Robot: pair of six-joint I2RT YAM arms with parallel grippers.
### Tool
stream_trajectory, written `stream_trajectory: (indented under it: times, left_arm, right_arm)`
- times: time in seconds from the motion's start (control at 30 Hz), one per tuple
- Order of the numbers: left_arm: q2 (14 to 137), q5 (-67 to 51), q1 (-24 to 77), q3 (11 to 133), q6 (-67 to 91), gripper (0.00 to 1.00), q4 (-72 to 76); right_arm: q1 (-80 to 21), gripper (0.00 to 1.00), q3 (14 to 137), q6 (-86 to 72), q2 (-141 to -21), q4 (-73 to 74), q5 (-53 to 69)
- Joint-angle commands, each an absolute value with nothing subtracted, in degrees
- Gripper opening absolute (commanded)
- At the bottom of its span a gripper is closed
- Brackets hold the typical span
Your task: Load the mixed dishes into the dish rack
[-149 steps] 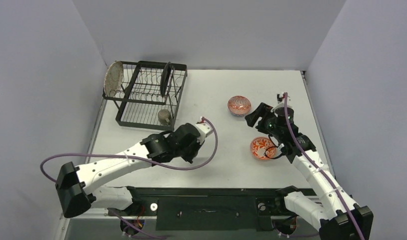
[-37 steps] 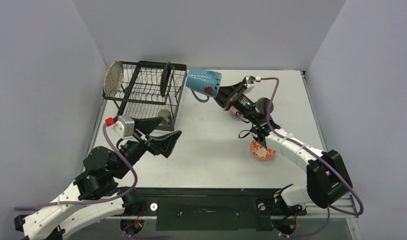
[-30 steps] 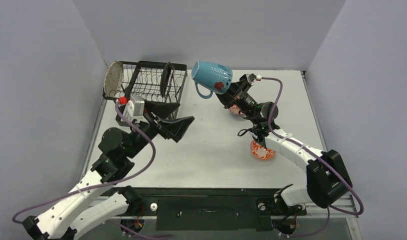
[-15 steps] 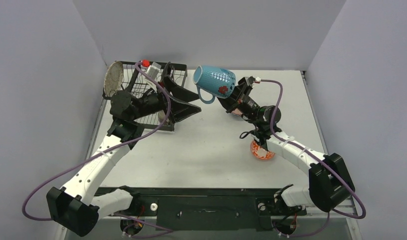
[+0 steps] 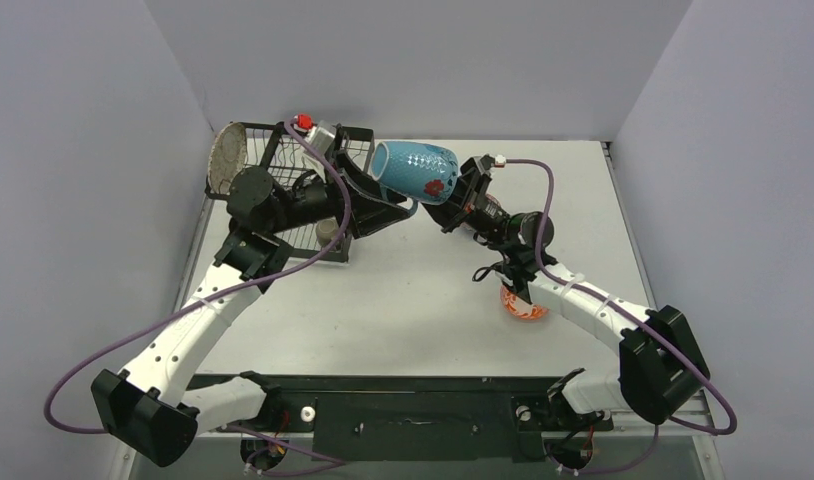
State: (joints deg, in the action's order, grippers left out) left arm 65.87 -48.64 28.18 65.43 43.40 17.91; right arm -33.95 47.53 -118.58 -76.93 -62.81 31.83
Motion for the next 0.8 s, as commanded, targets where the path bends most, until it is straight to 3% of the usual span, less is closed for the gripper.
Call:
stream_trajectory:
  times: [0.0, 0.13, 0.27, 0.6, 0.77]
  left_arm:
    - [65.06, -46.01, 29.01, 68.87, 38.54, 0.49, 14.68]
    - [64.45, -43.62, 29.35, 68.93, 37.70, 0.38, 12.87]
    - [64.86, -42.93, 29.44, 69.49, 37.83, 0.33, 11.32]
    - [61.92, -37.40, 29.89, 66.68, 39.99, 0.33, 13.67]
    - [61.65, -35.69, 31.43, 66.75, 38.70, 0.17, 12.61]
  right_arm:
    - [-34.23, 0.00, 51.33, -119.27, -76.82, -66.01, 31.01]
    - [-34.53, 0.00, 51.79, -118.17, -77.17, -64.73, 31.36]
    - [-34.72, 0.00, 51.64, -117.43, -77.32, -63.97, 31.42]
    - [-35.45, 0.00, 52.46, -114.57, -76.76, -60.13, 31.18]
    - [-35.97, 0.00, 52.49, -114.31, -76.67, -59.84, 30.58]
